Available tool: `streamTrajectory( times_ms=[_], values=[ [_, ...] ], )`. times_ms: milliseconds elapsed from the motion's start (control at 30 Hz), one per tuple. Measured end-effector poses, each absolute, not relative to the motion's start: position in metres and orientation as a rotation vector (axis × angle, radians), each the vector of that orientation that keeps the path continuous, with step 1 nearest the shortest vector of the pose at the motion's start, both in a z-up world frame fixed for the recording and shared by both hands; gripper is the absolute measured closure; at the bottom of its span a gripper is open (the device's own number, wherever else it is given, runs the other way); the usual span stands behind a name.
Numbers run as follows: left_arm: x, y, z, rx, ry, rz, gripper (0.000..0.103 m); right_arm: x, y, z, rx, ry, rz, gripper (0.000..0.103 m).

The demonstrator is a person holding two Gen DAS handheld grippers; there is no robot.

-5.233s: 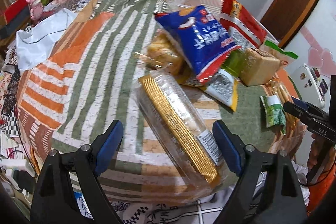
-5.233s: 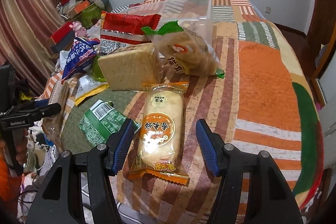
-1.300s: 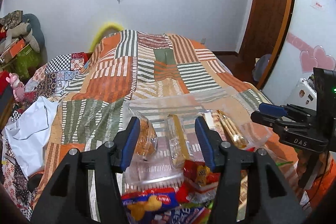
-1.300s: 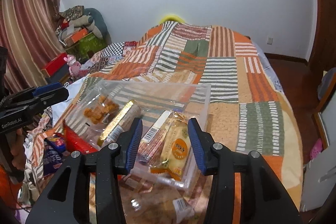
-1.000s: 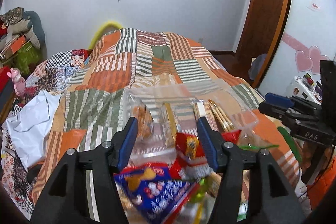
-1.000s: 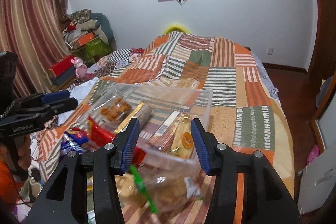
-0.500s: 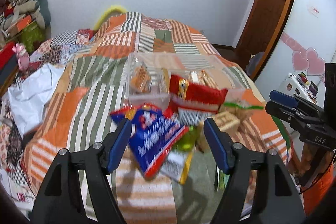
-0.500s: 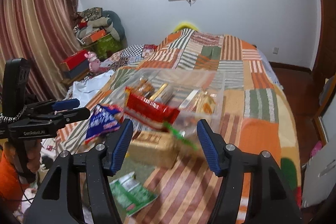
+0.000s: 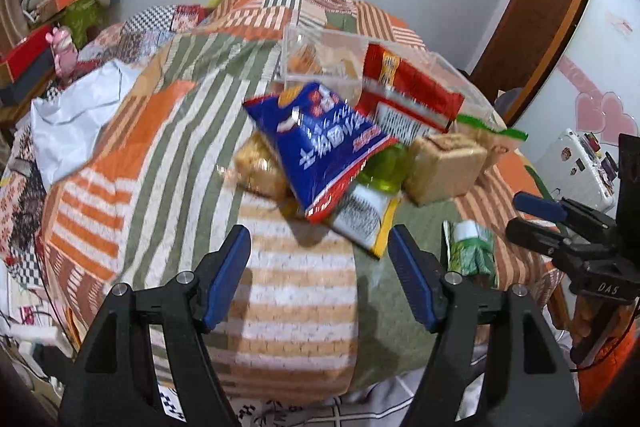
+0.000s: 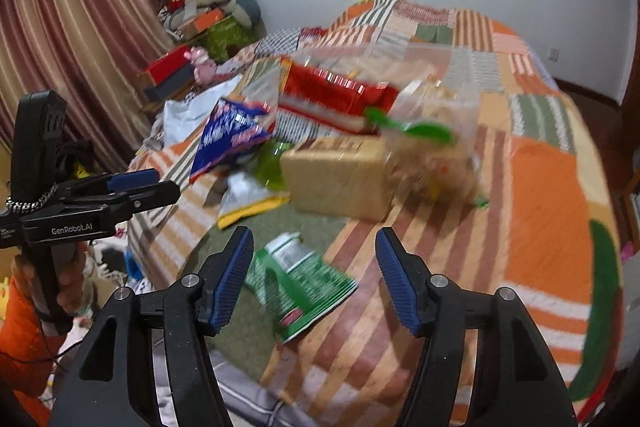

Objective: Organize snacks
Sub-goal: 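Grasp the green pea bag with the right tool while the left grasps the blue chip bag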

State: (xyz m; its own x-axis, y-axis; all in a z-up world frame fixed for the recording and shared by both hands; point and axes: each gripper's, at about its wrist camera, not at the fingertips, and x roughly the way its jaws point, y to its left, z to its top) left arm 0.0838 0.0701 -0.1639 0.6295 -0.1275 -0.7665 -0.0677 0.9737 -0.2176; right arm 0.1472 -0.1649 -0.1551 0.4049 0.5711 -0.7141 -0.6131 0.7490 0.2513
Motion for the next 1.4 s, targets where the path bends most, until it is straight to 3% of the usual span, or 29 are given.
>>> streamTrajectory(
  times_ms=[200, 333, 467, 567, 633, 867, 1000, 1100, 1400],
  values=[
    [0.08, 0.072, -0.178, -0.275, 0.928, -0.036, 0.032, 0.14, -0.149, -0.175, -0.093, 0.953, 0.794, 0.043],
    [0.082, 0.071, -0.183, -0.287, 0.94, -0.038, 0.032, 0.14, -0.145, -0.178, -0.114, 0.937, 0.785, 0.035],
    [0.088, 0.071, -0.183, -0.302, 0.944, -0.05, 0.032, 0.147, -0.142, -0.183, -0.105, 0.954, 0.789, 0.035],
    [0.098, 0.071, -0.18, -0.307, 0.94, -0.052, 0.032, 0.147, -0.138, -0.184, -0.121, 0.939, 0.787, 0.042],
    [0.103, 0.073, -0.177, -0.311, 0.937, -0.053, 0.032, 0.147, -0.136, -0.183, -0.13, 0.937, 0.795, 0.056],
    [0.129, 0.082, -0.164, -0.357, 0.902, -0.039, 0.032, 0.151, -0.147, -0.177, -0.09, 0.915, 0.77, 0.059],
    [0.143, 0.087, -0.155, -0.375, 0.863, -0.001, 0.017, 0.153, -0.158, -0.167, -0.054, 0.888, 0.745, 0.059],
    [0.155, 0.089, -0.149, -0.377, 0.842, 0.002, 0.012, 0.157, -0.167, -0.161, -0.036, 0.868, 0.726, 0.059],
    [0.187, 0.089, -0.177, -0.389, 0.921, 0.025, 0.011, 0.163, -0.179, -0.15, 0.0, 0.829, 0.69, 0.06]
  ],
)
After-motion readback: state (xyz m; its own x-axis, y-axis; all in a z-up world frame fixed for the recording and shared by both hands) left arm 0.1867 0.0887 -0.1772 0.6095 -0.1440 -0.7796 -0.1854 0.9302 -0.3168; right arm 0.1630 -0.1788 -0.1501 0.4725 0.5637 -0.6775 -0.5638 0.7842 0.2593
